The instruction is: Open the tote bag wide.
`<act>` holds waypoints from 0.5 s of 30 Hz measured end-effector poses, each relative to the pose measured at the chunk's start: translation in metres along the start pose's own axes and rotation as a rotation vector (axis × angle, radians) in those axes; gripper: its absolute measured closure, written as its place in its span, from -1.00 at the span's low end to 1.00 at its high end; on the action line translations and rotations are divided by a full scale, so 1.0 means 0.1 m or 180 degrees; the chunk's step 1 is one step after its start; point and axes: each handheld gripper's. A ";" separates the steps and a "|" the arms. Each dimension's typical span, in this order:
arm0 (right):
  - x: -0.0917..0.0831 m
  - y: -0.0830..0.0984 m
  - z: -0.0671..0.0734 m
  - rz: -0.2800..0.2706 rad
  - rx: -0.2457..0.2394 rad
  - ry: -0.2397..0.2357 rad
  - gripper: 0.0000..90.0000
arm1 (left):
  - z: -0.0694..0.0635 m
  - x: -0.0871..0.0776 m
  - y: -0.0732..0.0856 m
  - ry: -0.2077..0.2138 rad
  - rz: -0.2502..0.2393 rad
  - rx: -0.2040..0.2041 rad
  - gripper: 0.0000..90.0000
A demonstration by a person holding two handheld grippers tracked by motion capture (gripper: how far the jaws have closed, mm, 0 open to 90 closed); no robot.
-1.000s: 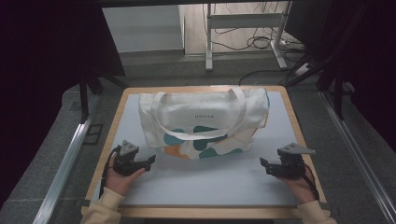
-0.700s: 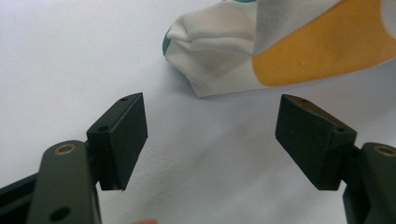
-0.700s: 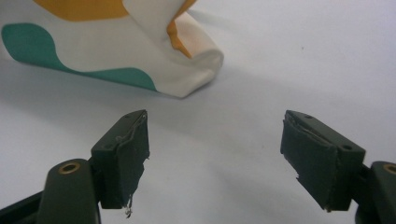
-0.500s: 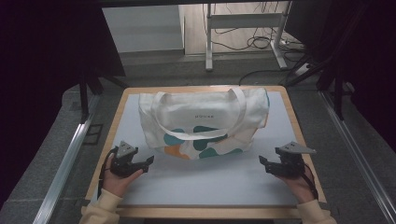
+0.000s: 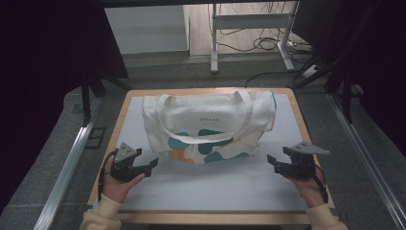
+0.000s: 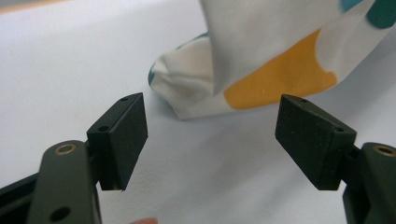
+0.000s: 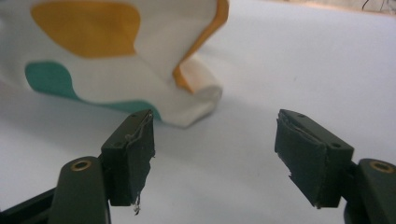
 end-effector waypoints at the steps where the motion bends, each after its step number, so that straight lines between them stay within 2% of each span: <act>1: -0.02 -0.03 -0.01 -0.0036 0.0013 0.0006 -0.36 | 0.01 -0.01 -0.01 0.0003 -0.0001 -0.0006 -0.45; 7: -0.09 -0.09 -0.05 -0.0135 0.0052 -0.0008 -0.36 | 0.05 -0.05 -0.09 0.0062 -0.0025 -0.0102 -0.45; 15: -0.14 -0.17 -0.12 -0.0165 0.0083 0.0002 -0.35 | 0.06 -0.14 -0.20 0.0054 -0.0103 -0.0124 -0.45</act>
Point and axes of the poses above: each handheld gripper's, and its own axes: x roughly forward along the jaws, y roughly out of its underside, z roughly to its left, and after that the axes turned 12 degrees about -x, right-handed
